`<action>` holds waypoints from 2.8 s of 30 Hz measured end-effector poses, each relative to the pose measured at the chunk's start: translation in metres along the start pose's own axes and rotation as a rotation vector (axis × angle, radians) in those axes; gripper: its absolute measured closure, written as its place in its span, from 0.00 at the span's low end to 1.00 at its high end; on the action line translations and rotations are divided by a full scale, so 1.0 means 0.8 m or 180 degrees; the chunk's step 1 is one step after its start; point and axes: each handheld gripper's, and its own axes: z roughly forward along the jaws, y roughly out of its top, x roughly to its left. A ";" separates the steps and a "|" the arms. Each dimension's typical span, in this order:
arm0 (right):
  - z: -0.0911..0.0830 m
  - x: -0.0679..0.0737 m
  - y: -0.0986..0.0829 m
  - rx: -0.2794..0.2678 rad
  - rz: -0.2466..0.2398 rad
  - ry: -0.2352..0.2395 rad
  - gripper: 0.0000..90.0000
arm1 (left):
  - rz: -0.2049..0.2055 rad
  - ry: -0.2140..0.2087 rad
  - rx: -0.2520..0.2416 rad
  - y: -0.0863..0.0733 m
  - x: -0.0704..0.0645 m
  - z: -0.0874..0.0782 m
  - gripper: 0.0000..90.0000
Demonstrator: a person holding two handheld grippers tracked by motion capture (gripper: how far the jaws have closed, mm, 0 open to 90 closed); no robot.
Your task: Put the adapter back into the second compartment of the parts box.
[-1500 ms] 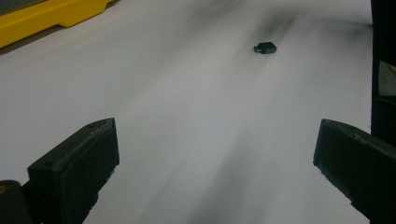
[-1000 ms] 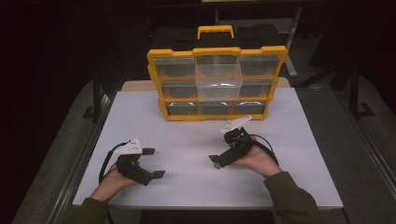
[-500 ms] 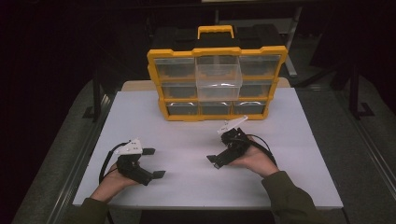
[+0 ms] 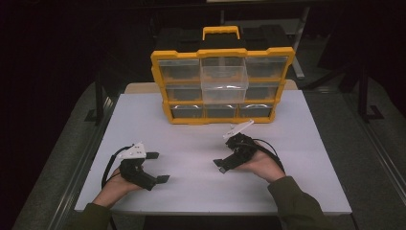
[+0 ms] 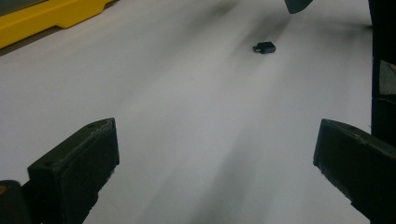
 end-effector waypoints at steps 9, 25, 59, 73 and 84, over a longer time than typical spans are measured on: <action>0.003 0.003 -0.003 0.0082 -0.0035 0.0021 0.29 | 0.0011 0.0014 0.0006 0.000 -0.001 0.000 0.00; 0.012 0.008 -0.009 0.0246 -0.0107 0.0094 0.39 | 0.0032 0.0016 -0.0003 0.000 0.000 0.000 0.00; 0.032 0.011 -0.019 0.0607 -0.0207 0.0147 0.76 | 0.0033 0.0010 0.0006 0.001 -0.001 0.001 0.00; 0.036 0.014 -0.020 0.0662 -0.0279 0.0108 0.83 | 0.0036 0.0010 0.0004 0.001 -0.002 0.001 0.00; 0.037 0.019 -0.019 0.0697 -0.0388 0.0029 0.84 | 0.0043 0.0006 0.0020 0.001 -0.002 0.002 0.00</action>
